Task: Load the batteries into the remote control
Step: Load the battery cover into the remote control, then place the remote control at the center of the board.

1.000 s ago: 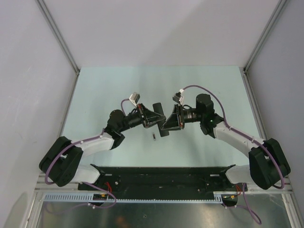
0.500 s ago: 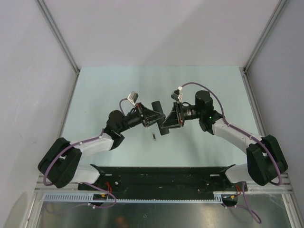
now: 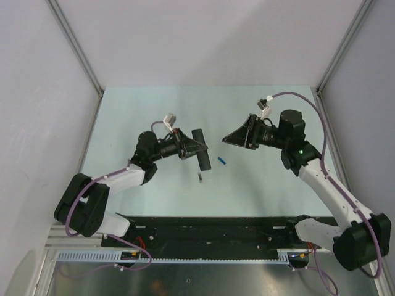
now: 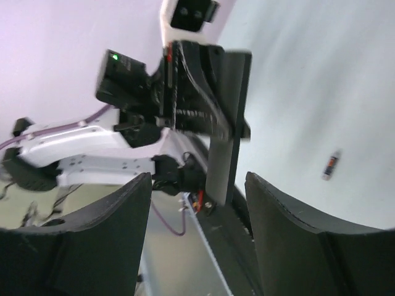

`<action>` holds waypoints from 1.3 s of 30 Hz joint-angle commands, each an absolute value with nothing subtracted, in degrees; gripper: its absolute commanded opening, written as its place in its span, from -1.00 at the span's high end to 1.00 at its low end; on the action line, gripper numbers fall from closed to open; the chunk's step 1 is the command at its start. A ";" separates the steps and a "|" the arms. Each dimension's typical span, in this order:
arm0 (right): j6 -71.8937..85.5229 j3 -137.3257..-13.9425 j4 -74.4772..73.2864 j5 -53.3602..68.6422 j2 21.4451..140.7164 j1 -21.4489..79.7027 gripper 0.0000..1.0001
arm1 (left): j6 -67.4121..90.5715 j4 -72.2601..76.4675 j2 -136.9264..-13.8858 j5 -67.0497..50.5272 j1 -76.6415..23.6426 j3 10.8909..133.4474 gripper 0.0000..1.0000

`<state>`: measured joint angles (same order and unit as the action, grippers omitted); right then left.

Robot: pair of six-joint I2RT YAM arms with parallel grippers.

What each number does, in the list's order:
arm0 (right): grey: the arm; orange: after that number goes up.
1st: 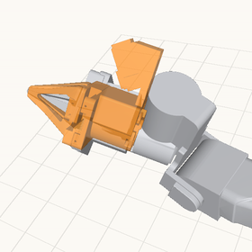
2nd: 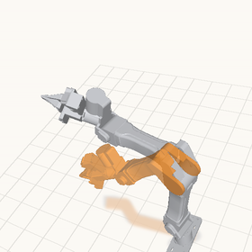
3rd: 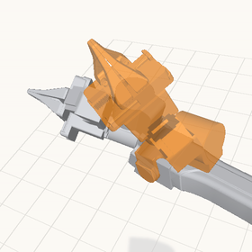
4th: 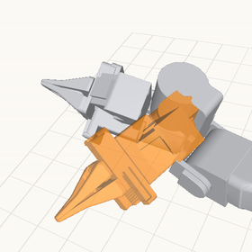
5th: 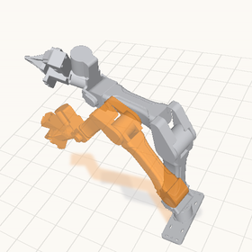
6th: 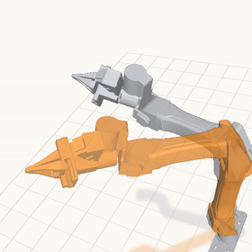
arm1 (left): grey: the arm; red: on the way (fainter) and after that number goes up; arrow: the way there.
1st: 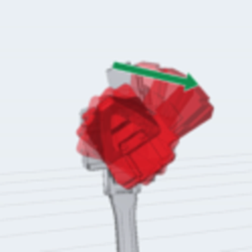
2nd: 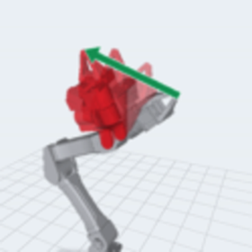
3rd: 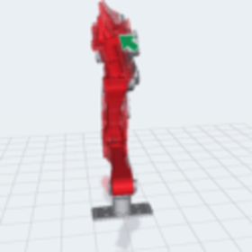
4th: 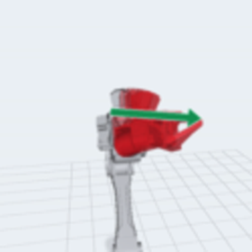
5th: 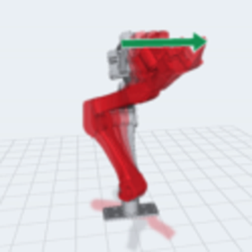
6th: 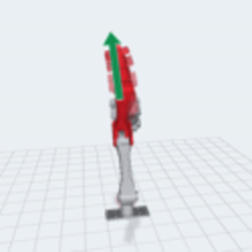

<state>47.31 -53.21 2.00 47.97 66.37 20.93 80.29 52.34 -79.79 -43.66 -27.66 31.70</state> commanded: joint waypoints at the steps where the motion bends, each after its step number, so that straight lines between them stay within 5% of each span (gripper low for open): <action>1: 33.24 -55.63 -20.45 24.87 61.44 23.10 -0.32 | 55.70 22.07 -77.88 -31.64 -24.17 44.59 0.99; 5: 29.45 -55.55 -31.63 6.62 61.61 28.73 -0.27 | 33.44 -14.33 -80.75 -1.91 -29.16 58.95 1.00; 11: 27.86 -55.63 -33.57 -5.27 61.52 32.69 -0.25 | 24.62 -34.15 -94.64 27.72 -33.04 74.08 0.99; 15: 27.42 -55.55 -34.54 -8.26 61.52 32.78 -0.26 | 24.43 -41.03 -103.96 36.90 -33.05 79.09 1.00; 25: 26.19 -55.37 -32.61 -7.38 63.37 31.47 -0.26 | 29.53 -42.36 -114.69 38.59 -32.87 83.05 0.94; 28: 26.19 -55.28 -32.17 -6.42 63.81 30.85 -0.26 | 30.76 -42.28 -117.24 34.73 -32.96 83.58 0.69; 30: 26.28 -55.28 -32.25 -6.42 63.55 30.76 -0.26 | 31.29 -42.10 -117.60 33.75 -33.13 83.50 0.31; 31: 26.28 -55.20 -32.43 -6.59 63.20 30.67 -0.27 | 31.29 -41.93 -117.60 33.23 -33.13 83.41 -0.04; 34: 26.28 -54.76 -32.61 -6.68 62.93 30.32 -0.27 | 31.03 -41.22 -115.93 32.43 -33.13 82.88 -0.43; 39: 26.72 -54.40 -32.52 -6.50 62.32 29.62 -0.27 | 29.71 -40.96 -110.40 30.24 -33.40 84.89 -0.57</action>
<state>26.89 -54.39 -33.98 -6.00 63.70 30.09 29.08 -41.19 -116.25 32.97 -32.88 82.54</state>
